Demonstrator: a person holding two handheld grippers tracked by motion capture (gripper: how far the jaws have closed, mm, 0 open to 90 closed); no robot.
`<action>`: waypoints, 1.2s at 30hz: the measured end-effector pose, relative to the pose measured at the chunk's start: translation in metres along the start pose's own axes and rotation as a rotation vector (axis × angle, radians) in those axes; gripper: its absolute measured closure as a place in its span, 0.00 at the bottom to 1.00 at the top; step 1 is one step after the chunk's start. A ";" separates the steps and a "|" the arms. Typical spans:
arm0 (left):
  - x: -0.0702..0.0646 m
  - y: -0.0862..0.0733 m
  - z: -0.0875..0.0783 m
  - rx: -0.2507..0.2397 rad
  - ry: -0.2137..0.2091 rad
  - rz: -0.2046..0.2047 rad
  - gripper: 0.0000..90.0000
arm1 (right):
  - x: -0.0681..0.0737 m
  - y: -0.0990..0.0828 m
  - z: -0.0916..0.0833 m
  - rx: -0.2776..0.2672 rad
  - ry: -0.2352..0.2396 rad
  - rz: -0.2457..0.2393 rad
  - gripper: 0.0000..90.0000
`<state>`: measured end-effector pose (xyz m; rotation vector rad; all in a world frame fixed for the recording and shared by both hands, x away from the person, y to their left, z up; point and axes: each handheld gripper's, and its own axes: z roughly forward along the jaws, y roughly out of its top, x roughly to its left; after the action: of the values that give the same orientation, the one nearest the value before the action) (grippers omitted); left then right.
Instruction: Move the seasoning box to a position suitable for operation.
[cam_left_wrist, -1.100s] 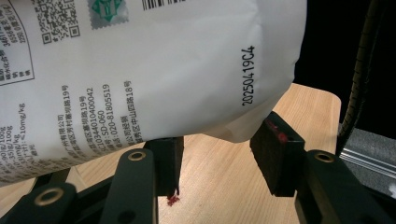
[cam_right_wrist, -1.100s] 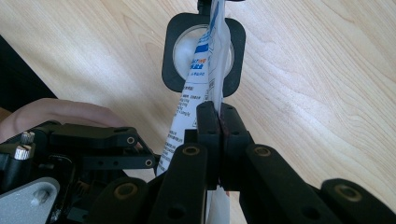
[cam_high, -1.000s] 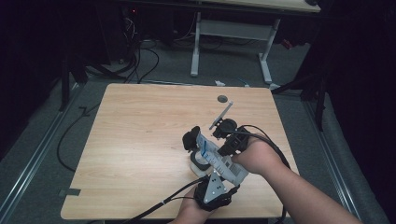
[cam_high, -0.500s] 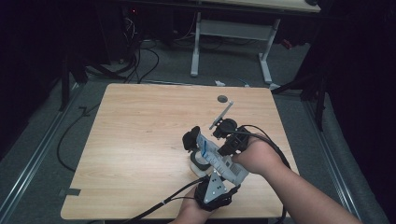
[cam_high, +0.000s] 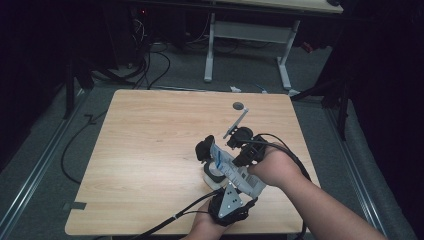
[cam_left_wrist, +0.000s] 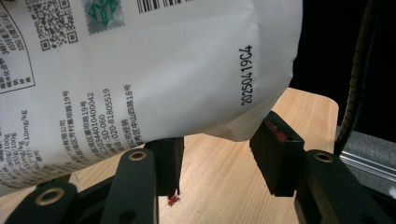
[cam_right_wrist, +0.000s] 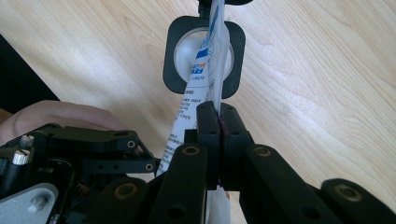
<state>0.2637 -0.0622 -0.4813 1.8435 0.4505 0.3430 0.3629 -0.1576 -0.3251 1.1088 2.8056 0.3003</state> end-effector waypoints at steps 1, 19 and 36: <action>0.000 0.000 0.000 0.000 0.000 0.000 0.62 | 0.000 0.000 0.000 -0.002 0.000 0.001 0.99; 0.000 0.001 -0.002 -0.009 0.003 0.001 0.62 | 0.002 0.001 -0.002 -0.005 -0.001 -0.001 0.99; 0.001 0.003 -0.004 -0.022 0.004 -0.005 0.62 | 0.005 0.005 -0.004 -0.005 -0.005 -0.006 0.99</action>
<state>0.2633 -0.0597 -0.4769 1.8199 0.4525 0.3467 0.3623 -0.1515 -0.3205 1.0984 2.8014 0.3035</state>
